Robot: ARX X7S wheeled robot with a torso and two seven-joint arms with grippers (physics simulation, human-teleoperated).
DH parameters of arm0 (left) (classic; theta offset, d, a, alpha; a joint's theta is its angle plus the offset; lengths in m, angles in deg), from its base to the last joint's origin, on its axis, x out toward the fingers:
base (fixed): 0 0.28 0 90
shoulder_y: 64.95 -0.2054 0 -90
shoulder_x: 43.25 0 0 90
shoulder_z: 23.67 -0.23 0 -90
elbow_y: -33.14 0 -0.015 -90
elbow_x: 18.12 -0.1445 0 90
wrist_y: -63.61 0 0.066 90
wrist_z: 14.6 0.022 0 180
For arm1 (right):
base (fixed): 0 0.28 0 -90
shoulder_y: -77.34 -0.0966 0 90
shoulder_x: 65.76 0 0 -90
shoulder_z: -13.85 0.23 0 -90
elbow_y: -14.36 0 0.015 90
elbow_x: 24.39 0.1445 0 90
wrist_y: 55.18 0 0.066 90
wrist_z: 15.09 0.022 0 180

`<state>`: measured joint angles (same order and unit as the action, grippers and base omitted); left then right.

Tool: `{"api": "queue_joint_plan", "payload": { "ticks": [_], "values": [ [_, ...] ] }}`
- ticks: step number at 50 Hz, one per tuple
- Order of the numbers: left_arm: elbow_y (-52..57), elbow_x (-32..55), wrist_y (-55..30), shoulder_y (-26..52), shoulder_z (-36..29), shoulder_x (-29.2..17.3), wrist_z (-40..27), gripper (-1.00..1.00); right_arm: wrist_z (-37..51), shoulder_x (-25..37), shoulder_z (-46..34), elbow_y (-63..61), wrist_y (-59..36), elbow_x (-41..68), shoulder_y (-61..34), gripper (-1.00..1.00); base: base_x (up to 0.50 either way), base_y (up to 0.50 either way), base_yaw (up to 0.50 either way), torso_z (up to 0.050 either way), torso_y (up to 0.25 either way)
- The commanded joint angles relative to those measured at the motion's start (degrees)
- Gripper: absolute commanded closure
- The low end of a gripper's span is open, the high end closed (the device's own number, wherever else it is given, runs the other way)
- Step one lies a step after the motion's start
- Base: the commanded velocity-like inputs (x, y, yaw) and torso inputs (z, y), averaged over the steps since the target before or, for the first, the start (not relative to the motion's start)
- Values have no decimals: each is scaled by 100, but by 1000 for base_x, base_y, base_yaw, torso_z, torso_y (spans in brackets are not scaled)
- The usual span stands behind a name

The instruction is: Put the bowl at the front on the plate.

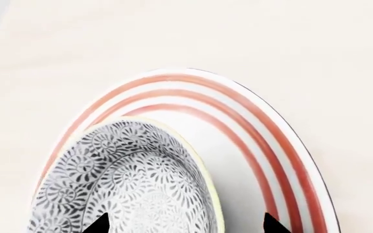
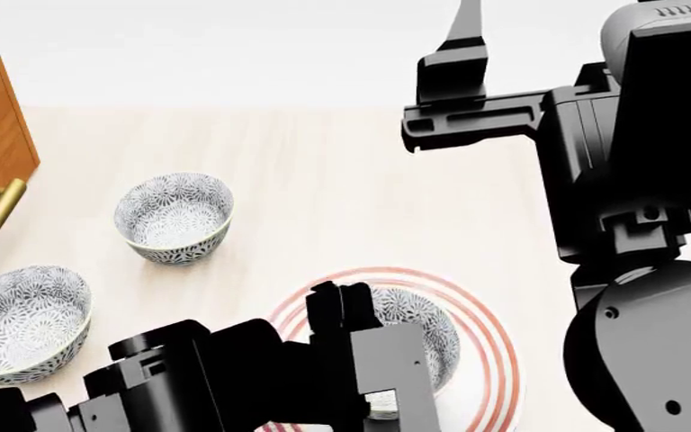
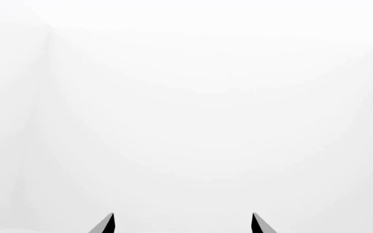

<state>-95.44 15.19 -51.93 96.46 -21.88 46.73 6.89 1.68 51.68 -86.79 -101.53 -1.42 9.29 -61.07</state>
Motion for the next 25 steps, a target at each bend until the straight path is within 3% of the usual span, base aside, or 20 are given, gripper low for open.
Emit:
{"api": "queue_joint_plan", "payload": {
  "ticks": [1,25],
  "values": [
    [-14,416,151,149,113,0,24,-100,26,22,15,-26,-19,24,-21,-100,0,0,0,0,0],
    [367,1323,28,421,817,-287,85,-100,20,61,-30,45,93,-56,51,-100,0,0,0,0,0]
  ]
}}
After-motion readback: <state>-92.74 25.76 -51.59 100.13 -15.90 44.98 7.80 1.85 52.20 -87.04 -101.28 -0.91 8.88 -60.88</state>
